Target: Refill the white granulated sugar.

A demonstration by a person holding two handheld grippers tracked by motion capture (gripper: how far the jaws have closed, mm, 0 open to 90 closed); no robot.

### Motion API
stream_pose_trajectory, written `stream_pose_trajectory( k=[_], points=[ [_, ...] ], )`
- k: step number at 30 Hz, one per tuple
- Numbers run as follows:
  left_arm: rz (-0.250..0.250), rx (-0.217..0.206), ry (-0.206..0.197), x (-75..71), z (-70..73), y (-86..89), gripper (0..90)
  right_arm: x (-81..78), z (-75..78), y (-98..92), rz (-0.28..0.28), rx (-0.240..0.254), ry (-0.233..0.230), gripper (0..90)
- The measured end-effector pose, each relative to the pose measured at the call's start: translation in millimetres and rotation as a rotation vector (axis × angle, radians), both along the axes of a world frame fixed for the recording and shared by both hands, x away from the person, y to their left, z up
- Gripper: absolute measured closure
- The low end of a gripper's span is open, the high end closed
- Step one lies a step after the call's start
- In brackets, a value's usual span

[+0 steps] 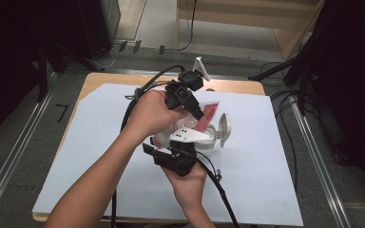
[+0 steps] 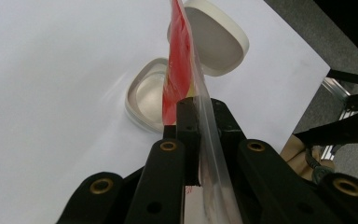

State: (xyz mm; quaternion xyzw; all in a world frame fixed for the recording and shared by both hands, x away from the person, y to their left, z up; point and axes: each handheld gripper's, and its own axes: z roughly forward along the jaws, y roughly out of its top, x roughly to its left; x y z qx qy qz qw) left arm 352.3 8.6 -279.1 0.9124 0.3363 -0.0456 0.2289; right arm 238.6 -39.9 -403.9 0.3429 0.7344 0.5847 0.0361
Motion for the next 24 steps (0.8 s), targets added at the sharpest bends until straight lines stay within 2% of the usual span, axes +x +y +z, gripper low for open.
stream_pose_trajectory(
  k=[4,16,18,24],
  points=[
    [-0.002,-0.001,-0.004,0.8,1.8,-3.6,85.0,0.3,2.2,-2.4,-0.006,0.001,-0.006,65.4],
    [-0.008,0.02,0.007,3.8,1.2,-9.0,84.7,1.8,2.9,-5.6,0.011,0.028,0.029,63.9],
    [-0.009,0.017,-0.007,1.5,3.5,-7.4,84.7,1.4,3.7,-5.0,0.02,0.036,0.025,61.5],
    [-0.008,0.021,-0.018,0.6,3.4,-5.7,84.5,1.7,3.8,-3.3,0.026,0.029,0.019,62.5]
  ],
)
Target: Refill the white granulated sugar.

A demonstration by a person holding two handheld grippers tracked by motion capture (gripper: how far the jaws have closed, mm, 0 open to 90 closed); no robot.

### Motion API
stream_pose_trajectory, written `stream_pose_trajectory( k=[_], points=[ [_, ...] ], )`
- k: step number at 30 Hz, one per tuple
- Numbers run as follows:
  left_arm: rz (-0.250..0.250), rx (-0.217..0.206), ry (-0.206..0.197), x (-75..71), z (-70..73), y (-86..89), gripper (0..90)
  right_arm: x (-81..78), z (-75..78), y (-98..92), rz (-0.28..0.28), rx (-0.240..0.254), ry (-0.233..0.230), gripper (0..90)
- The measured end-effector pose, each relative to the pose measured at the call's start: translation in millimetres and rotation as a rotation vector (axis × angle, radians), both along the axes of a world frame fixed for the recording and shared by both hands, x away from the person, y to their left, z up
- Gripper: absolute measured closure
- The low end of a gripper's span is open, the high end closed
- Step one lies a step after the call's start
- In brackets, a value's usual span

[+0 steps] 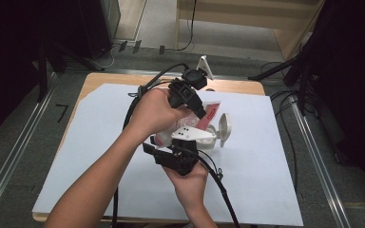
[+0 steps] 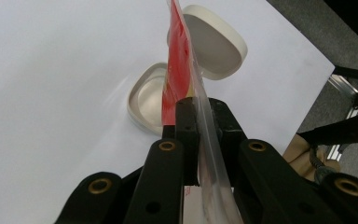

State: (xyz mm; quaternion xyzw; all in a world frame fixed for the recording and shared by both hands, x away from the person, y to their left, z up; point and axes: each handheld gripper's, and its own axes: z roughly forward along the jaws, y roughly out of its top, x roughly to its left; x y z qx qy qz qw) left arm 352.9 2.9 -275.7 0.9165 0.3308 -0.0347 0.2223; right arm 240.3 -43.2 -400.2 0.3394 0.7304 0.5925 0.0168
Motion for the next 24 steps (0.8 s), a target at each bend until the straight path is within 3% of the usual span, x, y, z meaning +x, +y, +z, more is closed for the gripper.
stream_pose_trajectory(
  k=[5,9,14,24],
  points=[
    [0.007,-0.055,-0.014,-6.2,-4.6,12.4,83.5,-2.4,-5.9,0.5,0.006,-0.038,-0.014,64.4],
    [0.003,-0.07,-0.018,-7.5,-9.7,19.1,83.4,-2.7,-10.9,3.6,0.016,-0.062,-0.012,64.1],
    [0.008,-0.118,-0.015,-11.0,-12.7,31.4,84.1,-4.2,-16.6,9.2,0.011,-0.12,-0.049,63.7],
    [0.026,-0.191,-0.023,-16.3,-21.5,49.7,83.4,-4.2,-23.9,16.2,0.031,-0.136,-0.033,63.5]
  ],
)
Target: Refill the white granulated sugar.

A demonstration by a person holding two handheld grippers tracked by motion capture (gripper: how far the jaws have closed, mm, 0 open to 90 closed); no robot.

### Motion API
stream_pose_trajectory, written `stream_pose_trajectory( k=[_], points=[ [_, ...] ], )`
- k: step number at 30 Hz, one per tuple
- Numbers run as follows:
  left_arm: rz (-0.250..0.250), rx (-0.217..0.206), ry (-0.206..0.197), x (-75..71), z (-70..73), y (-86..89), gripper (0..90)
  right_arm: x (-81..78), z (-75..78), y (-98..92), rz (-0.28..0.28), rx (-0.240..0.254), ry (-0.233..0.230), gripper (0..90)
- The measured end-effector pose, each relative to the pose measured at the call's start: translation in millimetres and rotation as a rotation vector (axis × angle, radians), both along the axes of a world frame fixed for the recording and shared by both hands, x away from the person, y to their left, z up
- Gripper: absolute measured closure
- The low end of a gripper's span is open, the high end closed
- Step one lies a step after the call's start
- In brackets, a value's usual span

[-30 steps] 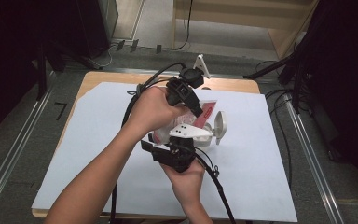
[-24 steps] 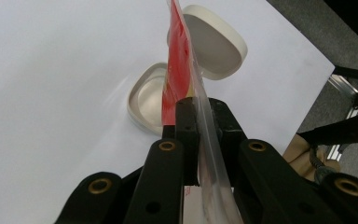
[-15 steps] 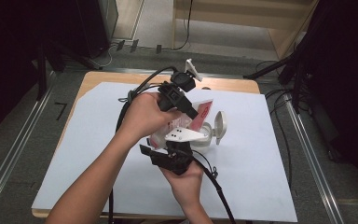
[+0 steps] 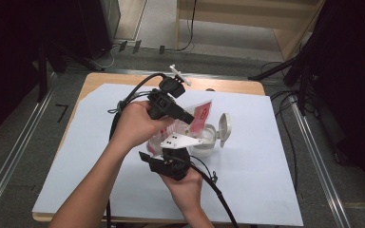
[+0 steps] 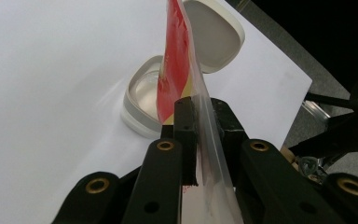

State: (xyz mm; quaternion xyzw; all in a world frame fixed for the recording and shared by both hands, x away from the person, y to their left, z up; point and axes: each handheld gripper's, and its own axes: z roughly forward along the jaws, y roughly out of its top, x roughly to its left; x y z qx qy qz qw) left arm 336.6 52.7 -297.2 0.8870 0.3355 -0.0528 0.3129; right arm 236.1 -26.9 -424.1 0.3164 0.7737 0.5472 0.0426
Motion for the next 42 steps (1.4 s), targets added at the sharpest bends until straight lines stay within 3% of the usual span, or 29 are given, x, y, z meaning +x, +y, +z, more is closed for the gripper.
stream_pose_trajectory(
  k=[8,19,34,42],
  points=[
    [-0.003,0.007,-0.038,-8.5,-2.4,6.4,83.2,-0.6,-5.0,3.0,0.012,-0.012,0.014,62.9],
    [-0.001,-0.032,-0.022,-12.5,-13.5,24.3,82.6,-1.9,-20.5,6.6,0.049,-0.042,-0.003,62.8],
    [0.014,-0.039,-0.003,-13.1,-21.3,40.2,86.6,-4.2,-32.3,9.7,0.058,-0.068,-0.016,62.3],
    [0.016,-0.074,-0.001,-10.3,-25.9,51.6,87.6,-2.0,-38.0,7.2,0.059,-0.056,0.014,61.8]
  ],
)
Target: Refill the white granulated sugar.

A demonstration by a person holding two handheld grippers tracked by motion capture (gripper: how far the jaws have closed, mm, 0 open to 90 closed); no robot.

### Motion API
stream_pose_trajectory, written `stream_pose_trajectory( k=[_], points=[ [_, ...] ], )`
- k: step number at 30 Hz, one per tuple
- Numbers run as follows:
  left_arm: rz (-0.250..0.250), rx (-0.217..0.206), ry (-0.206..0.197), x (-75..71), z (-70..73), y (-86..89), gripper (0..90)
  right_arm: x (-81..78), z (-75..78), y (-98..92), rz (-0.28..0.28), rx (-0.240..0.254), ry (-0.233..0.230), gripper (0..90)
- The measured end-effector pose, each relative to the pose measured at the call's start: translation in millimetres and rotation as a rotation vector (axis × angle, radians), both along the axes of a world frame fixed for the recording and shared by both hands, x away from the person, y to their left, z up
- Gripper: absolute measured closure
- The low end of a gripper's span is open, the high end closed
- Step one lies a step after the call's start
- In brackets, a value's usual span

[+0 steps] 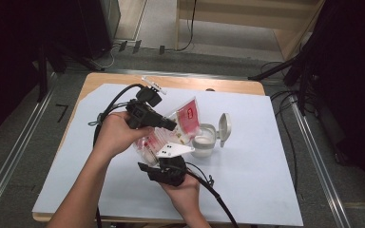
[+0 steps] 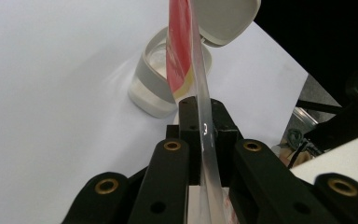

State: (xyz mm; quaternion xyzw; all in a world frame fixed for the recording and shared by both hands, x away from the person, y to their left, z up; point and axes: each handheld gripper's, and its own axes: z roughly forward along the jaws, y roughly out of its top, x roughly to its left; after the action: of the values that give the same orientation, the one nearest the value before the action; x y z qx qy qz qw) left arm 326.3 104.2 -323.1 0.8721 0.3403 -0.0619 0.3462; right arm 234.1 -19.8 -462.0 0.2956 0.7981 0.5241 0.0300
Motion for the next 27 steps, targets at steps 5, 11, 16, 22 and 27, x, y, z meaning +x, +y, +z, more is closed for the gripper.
stream_pose_trajectory(
  k=[5,11,16,22,27],
  points=[
    [0.009,-0.013,-0.008,-0.7,3.2,6.5,87.6,2.6,-1.5,-3.3,-0.017,0.006,0.011,61.8],
    [0.012,-0.055,-0.021,-4.2,7.5,16.9,87.5,5.8,-3.2,-8.2,-0.045,0.019,0.041,61.9],
    [0.029,-0.087,-0.027,-7.5,5.5,23.3,87.3,7.4,-5.5,-11.7,-0.061,0.017,0.045,62.1],
    [0.021,-0.082,-0.049,-13.1,4.5,27.1,86.9,8.7,-9.3,-13.5,-0.075,0.014,0.055,63.1],
    [0.019,-0.061,-0.087,-16.1,3.1,29.4,86.3,11.1,-12.3,-17.7,-0.1,0.03,0.079,64.4]
  ],
)
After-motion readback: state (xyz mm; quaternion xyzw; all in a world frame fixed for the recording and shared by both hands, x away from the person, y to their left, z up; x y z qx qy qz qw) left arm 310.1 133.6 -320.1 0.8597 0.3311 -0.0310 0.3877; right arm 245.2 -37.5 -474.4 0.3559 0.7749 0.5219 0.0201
